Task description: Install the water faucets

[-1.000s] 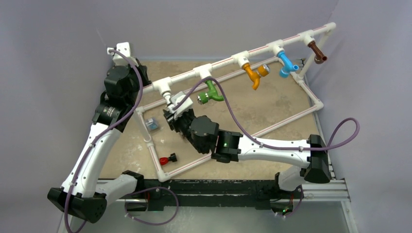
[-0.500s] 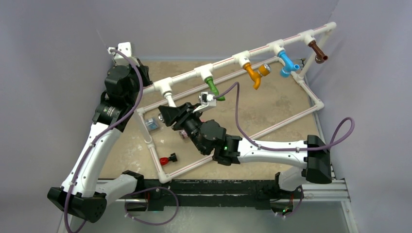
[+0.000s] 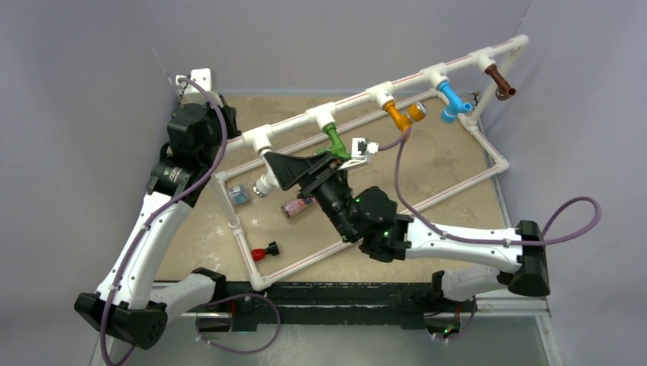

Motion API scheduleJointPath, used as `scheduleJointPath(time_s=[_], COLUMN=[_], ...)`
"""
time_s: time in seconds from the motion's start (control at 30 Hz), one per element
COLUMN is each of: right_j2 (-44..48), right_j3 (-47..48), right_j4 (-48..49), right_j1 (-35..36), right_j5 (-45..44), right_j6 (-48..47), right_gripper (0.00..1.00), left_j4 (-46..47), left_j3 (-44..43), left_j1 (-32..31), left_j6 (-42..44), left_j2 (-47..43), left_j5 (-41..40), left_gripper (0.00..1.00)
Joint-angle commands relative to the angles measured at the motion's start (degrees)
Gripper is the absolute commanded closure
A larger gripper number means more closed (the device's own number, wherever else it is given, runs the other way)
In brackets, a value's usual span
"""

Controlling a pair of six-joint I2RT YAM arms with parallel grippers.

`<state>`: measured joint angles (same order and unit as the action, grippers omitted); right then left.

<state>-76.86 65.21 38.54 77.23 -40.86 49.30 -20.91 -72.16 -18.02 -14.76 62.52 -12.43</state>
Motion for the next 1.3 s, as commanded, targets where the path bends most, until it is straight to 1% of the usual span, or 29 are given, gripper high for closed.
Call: scheduleJointPath(time_s=[0.0, 0.1, 0.17, 0.3, 0.33, 0.4, 0.47, 0.57, 0.77, 0.9, 0.93, 1.0, 1.1, 1.2, 1.27], right_j2=[4.82, 6.97, 8.05, 9.49, 9.67, 10.0, 10.37, 10.68, 8.65, 6.71, 6.35, 6.12, 6.6, 6.33, 6.24], right_j3=[-0.98, -2.6, -2.97, -0.79, 0.41, 3.48, 6.1, 10.19, 19.9, 24.54, 25.43, 25.74, 22.42, 16.43, 11.95], right_j4=[1.98, 0.3, -0.67, -4.15, -5.9, -10.43, -12.86, -18.04, -32.38, -40.44, -42.29, -44.55, -44.58, -41.65, -38.16], right_j1=[0.2, 0.2, 0.2, 0.2, 0.2, 0.2, 0.2, 0.2, 0.2, 0.29, 0.36, 1.07, 3.39, 6.69, 7.48], right_j5=[-0.46, -0.46, 0.0, 2.81, 3.96, 3.33, 3.02, 5.34, 14.46, 16.2, 17.14, 17.82, 15.29, 5.78, 0.5], right_j6=[0.73, -0.39, -2.99, -12.91, -15.73, -20.81, -28.4, -37.78, -60.68, -75.1, -79.97, -87.74, -101.37, -116.88, -125.83], right_gripper=[0.16, 0.15, 0.15, 0.15, 0.15, 0.16, 0.16, 0.16, 0.16, 0.16, 0.16, 0.16, 0.15, 0.14, 0.15], left_j4=[-13.55, -13.63, -13.71, -13.72, -13.79, -13.73, -13.79, -13.72, -13.79, -13.77, -13.88, -13.91, -13.94, -13.77, -13.73], left_j3=[3.32, 3.34, 3.22, 3.25, 3.18, 3.2, 3.21, 3.17, 3.09, 3.03, 3.0, 2.9, 2.9, 2.99, 2.95], left_j1=[-2.02, -2.02, -2.02, -2.02, -2.02, -2.02, -2.02, -2.02, -2.02, -2.02, -2.01, -2.02, -2.08, -2.11, -2.11], left_j6=[2.55, 2.55, 2.55, 2.55, 2.5, 2.53, 2.55, 2.55, 2.6, 2.63, 2.63, 2.63, 2.64, 2.64, 2.67], left_j2=[3.04, 3.13, 3.13, 3.13, 3.13, 3.05, 3.04, 3.13, 3.13, 3.35, 3.43, 3.57, 3.77, 3.99, 4.12], left_j5=[4.56, 4.43, 4.43, 4.43, 4.43, 4.49, 4.5, 4.65, 4.69, 4.69, 4.69, 4.69, 4.63, 4.52, 4.44], left_gripper=[1.0, 1.0, 1.0, 1.0, 1.0, 1.0, 1.0, 1.0, 1.0, 1.0, 1.0, 1.0, 1.0, 1.0, 1.0])
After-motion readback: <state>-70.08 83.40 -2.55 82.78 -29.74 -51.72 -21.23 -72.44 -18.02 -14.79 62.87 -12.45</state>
